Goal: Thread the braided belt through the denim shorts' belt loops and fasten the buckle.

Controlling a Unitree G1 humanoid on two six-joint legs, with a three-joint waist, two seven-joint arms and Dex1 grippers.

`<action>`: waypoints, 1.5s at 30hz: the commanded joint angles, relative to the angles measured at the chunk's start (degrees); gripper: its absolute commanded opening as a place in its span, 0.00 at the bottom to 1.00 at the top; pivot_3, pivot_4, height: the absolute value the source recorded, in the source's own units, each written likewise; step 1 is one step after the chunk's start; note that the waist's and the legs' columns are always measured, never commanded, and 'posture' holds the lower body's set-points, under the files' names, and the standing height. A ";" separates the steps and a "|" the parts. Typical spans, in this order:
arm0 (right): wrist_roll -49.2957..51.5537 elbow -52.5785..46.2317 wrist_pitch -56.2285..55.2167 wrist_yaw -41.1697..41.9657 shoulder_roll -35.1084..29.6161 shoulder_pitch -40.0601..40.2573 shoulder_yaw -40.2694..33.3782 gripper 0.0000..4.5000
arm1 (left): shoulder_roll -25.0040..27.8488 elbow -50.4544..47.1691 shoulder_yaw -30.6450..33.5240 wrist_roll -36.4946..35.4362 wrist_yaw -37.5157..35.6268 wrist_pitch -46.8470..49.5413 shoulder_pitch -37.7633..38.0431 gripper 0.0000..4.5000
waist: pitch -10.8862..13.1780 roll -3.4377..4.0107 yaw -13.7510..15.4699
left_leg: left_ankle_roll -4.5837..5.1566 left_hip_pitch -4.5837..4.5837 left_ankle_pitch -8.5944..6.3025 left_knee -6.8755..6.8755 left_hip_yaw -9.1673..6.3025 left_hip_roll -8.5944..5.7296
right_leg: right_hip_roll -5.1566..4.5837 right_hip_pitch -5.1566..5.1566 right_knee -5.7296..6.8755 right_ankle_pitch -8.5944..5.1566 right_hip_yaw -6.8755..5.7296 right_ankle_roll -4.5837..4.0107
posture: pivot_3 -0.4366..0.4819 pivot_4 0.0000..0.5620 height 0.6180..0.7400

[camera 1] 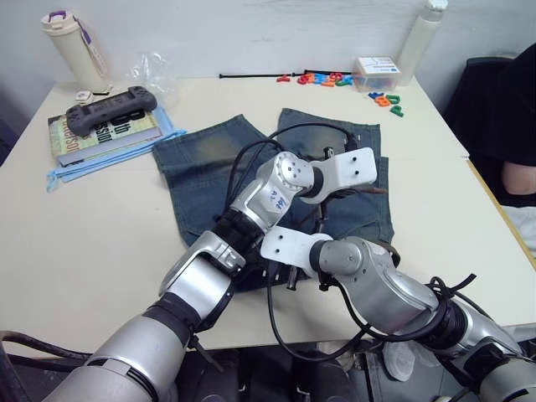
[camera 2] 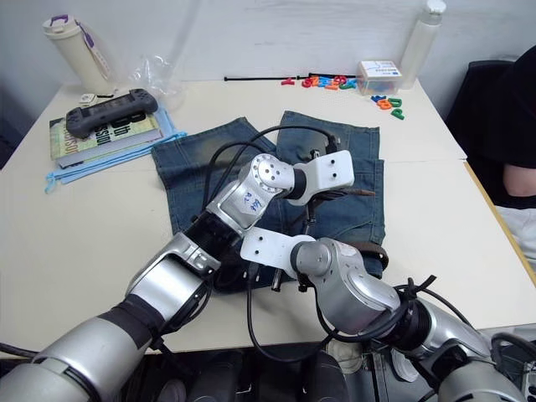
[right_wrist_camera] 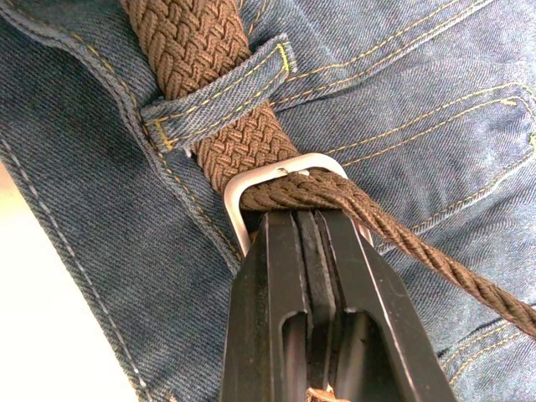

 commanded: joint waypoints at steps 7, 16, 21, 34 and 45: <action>4.21 4.59 0.54 2.24 1.25 2.81 5.78 0.01 | -7.14 -3.44 -0.47 -1.51 -0.44 -3.81 -1.22 0.00 | -0.58 0.26 0.52 | 0.05 0.00 -0.04 -0.01 0.01 0.00 | 0.00 0.01 -0.07 0.00 0.01 0.00 | 0.48 0.27 0.80; 2.24 4.22 -0.20 -1.95 1.68 4.47 0.37 0.01 | 7.17 -17.34 11.66 -7.93 -4.66 1.90 7.43 0.00 | -0.50 0.35 -0.86 | -0.07 -0.03 0.04 -0.11 0.02 0.05 | 0.07 -0.11 0.01 -0.01 0.02 -0.03 | 0.48 0.27 0.80; 1.66 2.01 -0.62 -4.61 2.03 5.86 -6.64 0.01 | 15.33 -26.11 15.38 -8.87 -3.52 4.50 15.80 0.00 | -0.49 0.36 -0.78 | -0.08 -0.03 0.08 -0.06 0.01 0.05 | 0.08 -0.12 0.16 -0.02 0.01 -0.05 | 0.48 0.27 0.80; 7.36 -6.24 -1.38 -6.59 3.73 10.96 -22.54 0.01 | 21.81 -40.85 22.42 -13.07 3.16 2.42 34.55 0.00 | -0.37 0.25 -0.53 | -0.11 -0.27 0.07 -0.08 -0.01 -0.02 | 0.02 -0.17 -0.11 0.02 -0.02 0.03 | 0.48 0.27 0.80; 13.51 -13.80 -1.76 -8.20 7.06 13.24 -33.11 0.29 | 24.23 -46.49 25.27 -13.15 8.60 -3.06 39.21 0.00 | -0.25 0.31 -0.69 | -0.12 -0.25 0.04 -0.17 0.02 0.04 | 0.14 -0.25 -0.05 -0.01 0.02 -0.03 | 0.48 0.27 0.80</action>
